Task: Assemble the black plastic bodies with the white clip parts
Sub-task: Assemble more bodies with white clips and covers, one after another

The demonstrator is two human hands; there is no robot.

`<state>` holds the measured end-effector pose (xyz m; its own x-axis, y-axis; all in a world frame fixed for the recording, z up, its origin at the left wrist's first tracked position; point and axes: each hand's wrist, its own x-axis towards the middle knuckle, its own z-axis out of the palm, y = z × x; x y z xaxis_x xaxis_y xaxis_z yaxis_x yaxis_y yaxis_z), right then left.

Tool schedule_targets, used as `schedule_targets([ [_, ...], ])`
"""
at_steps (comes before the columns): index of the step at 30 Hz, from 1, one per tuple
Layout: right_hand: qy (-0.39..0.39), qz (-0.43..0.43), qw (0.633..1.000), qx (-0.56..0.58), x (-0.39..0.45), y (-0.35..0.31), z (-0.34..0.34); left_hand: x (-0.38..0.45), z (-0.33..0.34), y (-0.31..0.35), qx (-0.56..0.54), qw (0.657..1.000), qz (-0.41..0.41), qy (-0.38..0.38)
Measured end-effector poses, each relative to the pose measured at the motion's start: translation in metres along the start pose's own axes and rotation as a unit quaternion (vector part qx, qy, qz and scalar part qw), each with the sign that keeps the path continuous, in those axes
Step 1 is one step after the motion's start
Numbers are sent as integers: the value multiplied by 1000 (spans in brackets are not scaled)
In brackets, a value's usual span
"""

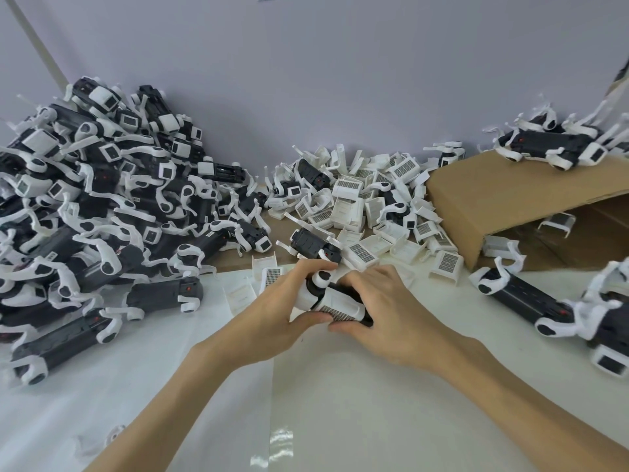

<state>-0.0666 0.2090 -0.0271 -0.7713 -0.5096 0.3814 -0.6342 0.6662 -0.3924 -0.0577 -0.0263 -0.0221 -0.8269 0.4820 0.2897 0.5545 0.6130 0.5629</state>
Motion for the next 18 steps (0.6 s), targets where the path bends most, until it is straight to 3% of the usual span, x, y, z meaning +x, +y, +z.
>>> schedule_targets([
  [9, -14, -23, 1000, -7, 1, 3, -5, 1, 0, 1, -33, 999, 7, 25],
  [18, 1, 45, 999, -1, -2, -9, 1, 1, 6, 2, -5, 999, 12, 34],
])
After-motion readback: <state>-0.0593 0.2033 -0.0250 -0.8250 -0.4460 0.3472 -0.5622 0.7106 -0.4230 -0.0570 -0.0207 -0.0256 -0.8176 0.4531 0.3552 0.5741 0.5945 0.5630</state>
